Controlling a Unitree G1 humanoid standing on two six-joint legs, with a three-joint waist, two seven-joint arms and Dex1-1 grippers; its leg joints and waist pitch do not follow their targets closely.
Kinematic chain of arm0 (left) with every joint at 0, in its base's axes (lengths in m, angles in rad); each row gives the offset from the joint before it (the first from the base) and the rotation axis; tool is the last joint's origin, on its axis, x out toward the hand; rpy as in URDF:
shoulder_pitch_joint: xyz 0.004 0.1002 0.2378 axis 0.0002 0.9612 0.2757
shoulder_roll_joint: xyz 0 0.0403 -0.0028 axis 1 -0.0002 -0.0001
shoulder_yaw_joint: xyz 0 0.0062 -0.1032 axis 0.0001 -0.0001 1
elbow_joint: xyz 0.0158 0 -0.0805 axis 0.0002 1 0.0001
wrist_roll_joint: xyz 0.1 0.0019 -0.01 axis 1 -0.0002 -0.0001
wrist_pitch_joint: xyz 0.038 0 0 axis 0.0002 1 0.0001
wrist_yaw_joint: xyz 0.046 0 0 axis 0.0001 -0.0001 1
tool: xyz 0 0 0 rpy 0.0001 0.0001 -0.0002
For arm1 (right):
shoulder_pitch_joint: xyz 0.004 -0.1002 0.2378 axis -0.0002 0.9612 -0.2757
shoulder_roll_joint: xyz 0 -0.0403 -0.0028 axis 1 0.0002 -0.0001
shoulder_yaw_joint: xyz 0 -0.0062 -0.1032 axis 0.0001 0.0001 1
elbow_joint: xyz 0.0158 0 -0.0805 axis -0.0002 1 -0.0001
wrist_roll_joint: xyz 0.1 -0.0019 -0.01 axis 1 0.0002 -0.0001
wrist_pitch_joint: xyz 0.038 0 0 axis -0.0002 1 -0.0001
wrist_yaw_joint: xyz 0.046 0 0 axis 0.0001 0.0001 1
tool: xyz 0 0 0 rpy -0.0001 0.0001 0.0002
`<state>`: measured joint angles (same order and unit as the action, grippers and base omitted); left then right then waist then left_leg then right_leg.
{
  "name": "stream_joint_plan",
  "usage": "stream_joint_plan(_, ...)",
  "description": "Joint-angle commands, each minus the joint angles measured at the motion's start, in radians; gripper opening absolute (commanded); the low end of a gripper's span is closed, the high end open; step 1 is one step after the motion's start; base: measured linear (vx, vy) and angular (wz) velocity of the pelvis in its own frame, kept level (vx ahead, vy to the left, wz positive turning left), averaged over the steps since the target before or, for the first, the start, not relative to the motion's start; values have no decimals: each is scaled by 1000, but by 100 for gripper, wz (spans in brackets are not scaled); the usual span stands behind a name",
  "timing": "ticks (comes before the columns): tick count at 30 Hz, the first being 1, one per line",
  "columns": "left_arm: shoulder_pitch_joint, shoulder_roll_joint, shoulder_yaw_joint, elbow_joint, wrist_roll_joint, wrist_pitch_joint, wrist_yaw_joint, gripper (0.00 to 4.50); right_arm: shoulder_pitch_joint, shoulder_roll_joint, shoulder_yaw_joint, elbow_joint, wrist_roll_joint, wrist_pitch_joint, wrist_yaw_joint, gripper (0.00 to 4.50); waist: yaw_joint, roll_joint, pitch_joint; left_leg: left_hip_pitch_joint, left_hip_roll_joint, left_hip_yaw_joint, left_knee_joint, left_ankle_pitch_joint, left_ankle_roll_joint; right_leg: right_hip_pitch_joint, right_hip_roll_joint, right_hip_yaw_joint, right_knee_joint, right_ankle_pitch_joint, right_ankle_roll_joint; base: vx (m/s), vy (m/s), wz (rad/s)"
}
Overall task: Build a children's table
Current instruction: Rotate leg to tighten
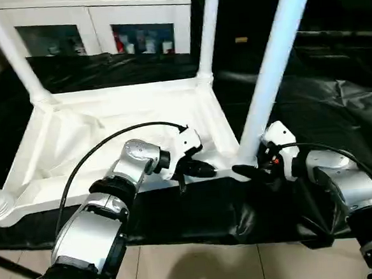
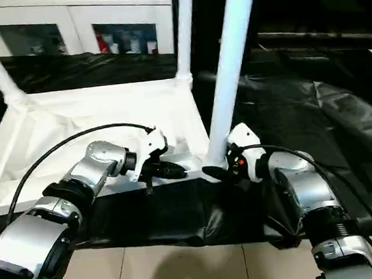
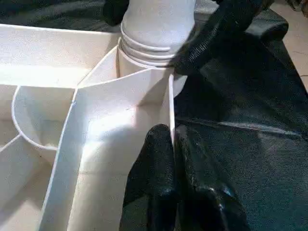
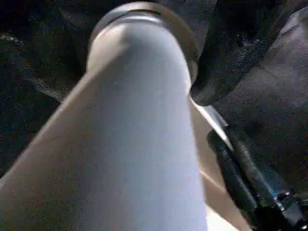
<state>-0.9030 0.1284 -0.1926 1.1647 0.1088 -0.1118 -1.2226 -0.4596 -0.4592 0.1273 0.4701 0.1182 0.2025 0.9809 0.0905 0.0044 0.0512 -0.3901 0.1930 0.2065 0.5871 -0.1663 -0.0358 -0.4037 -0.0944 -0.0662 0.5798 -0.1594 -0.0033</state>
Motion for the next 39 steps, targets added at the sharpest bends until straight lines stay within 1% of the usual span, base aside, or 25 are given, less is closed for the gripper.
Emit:
stream_joint_plan(1,4,-19,1,-29,-24,-9,-39,0,-7,5,12,11,5,-8,6,358,-2,-8,-70,30,46,-18,-64,-227,69,49,-59,35,-54,-168,-278,0,0,0)
stream_joint_plan(3,4,-18,1,-30,-22,-8,-40,0,-10,11,13,14,8,-6,7,330,-3,-8,-71,29,46,-19,-65,-222,68,50,-59,35,-54,-164,-273,0,0,0)
stream_joint_plan(6,4,-17,2,-31,-20,-7,-41,0,-9,15,12,17,5,-8,13,313,-2,-9,-72,28,46,-18,-63,-208,75,50,-59,35,-52,-148,-274,0,0,0)
stream_joint_plan(8,4,-15,1,-30,-20,-6,-41,0,-8,17,10,17,7,-7,17,291,-2,-9,-72,27,45,-18,-63,-202,78,51,-59,34,-51,-141,-275,0,0,0)
stream_joint_plan(15,10,-7,-1,-32,-18,-2,-50,0,3,20,5,16,13,-11,20,276,-1,-7,-73,27,45,-18,-62,-196,82,51,-58,34,-50,-134,-278,0,0,0)
stream_joint_plan(16,9,-6,-3,-28,-12,-2,-34,0,8,27,-4,18,17,-12,5,276,-2,-8,-72,28,45,-18,-62,-200,82,50,-58,34,-50,-138,-278,0,0,0)
stream_joint_plan(17,6,-8,-5,-20,0,0,6,0,11,44,-24,29,20,-11,-39,275,-2,-8,-73,27,45,-17,-62,-200,82,50,-58,34,-50,-139,-278,0,0,0)
stream_joint_plan(18,-2,-13,-6,-5,17,12,85,0,7,69,-47,54,10,-22,-123,275,-4,-8,-73,27,46,-18,-62,-201,77,48,-59,35,-49,-142,-278,0,0,0)
stream_joint_plan(19,-8,-17,-7,5,29,21,139,0,4,85,-63,72,1,-31,-182,275,-5,-8,-72,29,46,-19,-63,-205,71,46,-60,35,-51,-152,-277,0,0,0)
stream_joint_plan(21,-21,-35,10,23,29,39,240,0,4,134,-111,92,15,-28,-292,275,-12,-9,-70,32,42,-20,-66,-240,48,43,-61,36,-58,-217,-261,0,0,0)
stream_joint_plan(22,-28,-52,22,31,26,46,307,0,7,165,-131,98,13,-14,-372,275,-13,-7,-69,33,40,-22,-67,-254,39,44,-60,35,-64,-253,-247,0,0,0)
stream_joint_plan(23,-29,-53,23,32,26,47,313,0,7,168,-133,99,13,-13,-379,274,-15,-9,-67,33,41,-21,-68,-258,36,43,-60,37,-67,-262,-242,0,0,0)
stream_joint_plan(24,-37,-80,32,39,24,60,378,0,12,213,-158,108,8,-1,-488,274,-19,-4,-67,33,40,-22,-71,-269,26,40,-58,38,-68,-274,-234,0,0,0)
stream_joint_plan(25,-47,-114,45,47,17,77,458,0,12,260,-178,118,-3,8,-599,274,-18,-4,-68,35,41,-25,-72,-271,19,40,-59,37,-68,-276,-230,0,0,0)
stream_joint_plan(26,-54,-137,54,51,13,88,509,0,13,291,-190,122,-11,15,-671,274,-21,-3,-68,37,42,-25,-75,-277,7,37,-56,37,-68,-273,-226,0,0,0)
stream_joint_plan(27,-62,-180,60,55,5,89,562,0,3,347,-214,132,-10,16,-765,274,-24,3,-69,40,41,-26,-76,-286,-4,35,-56,38,-68,-271,-223,0,0,0)
stream_joint_plan(28,-64,-195,57,55,8,82,580,0,-5,369,-220,138,-9,17,-799,274,-26,2,-69,40,40,-25,-76,-297,-6,35,-56,38,-71,-268,-220,0,0,0)
stream_joint_plan(29,-66,-210,50,56,12,75,588,0,-12,388,-224,144,-13,20,-829,274,-27,5,-69,39,39,-25,-76,-299,-4,35,-56,38,-72,-267,-217,0,0,0)
stream_joint_plan(30,-66,-216,46,56,15,71,590,0,-16,393,-222,146,-17,18,-837,274,-30,3,-69,36,37,-26,-77,-298,-3,38,-54,38,-72,-258,-211,0,0,0)
stream_joint_plan(32,-65,-235,29,54,27,54,579,0,-29,412,-211,150,-28,7,-852,274,-37,5,-70,33,34,-25,-75,-289,10,41,-54,37,-73,-234,-208,0,0,0)
stream_joint_plan(35,-59,-234,11,55,47,28,567,0,-36,422,-212,148,-28,-13,-866,274,-40,6,-69,31,33,-24,-74,-282,25,42,-54,37,-75,-230,-205,0,0,0)
stream_joint_plan(36,-58,-229,9,58,52,24,569,0,-35,424,-218,141,-26,-14,-873,309,-38,4,-70,32,33,-24,-74,-277,28,43,-55,37,-74,-233,-204,0,0,0)
stream_joint_plan(37,-57,-224,8,60,55,19,572,0,-32,424,-226,135,-24,-19,-881,330,-38,4,-69,31,34,-24,-75,-276,30,43,-55,37,-74,-235,-205,0,0,0)
stream_joint_plan(38,-57,-214,8,61,55,12,564,0,-29,419,-237,125,-18,-23,-879,344,-38,6,-69,32,35,-24,-75,-280,30,42,-56,37,-75,-243,-205,0,0,0)
stream_joint_plan(39,-57,-210,8,62,54,8,559,0,-28,416,-240,122,-16,-26,-877,346,-39,6,-69,32,35,-25,-76,-282,30,42,-55,37,-75,-244,-205,0,0,0)
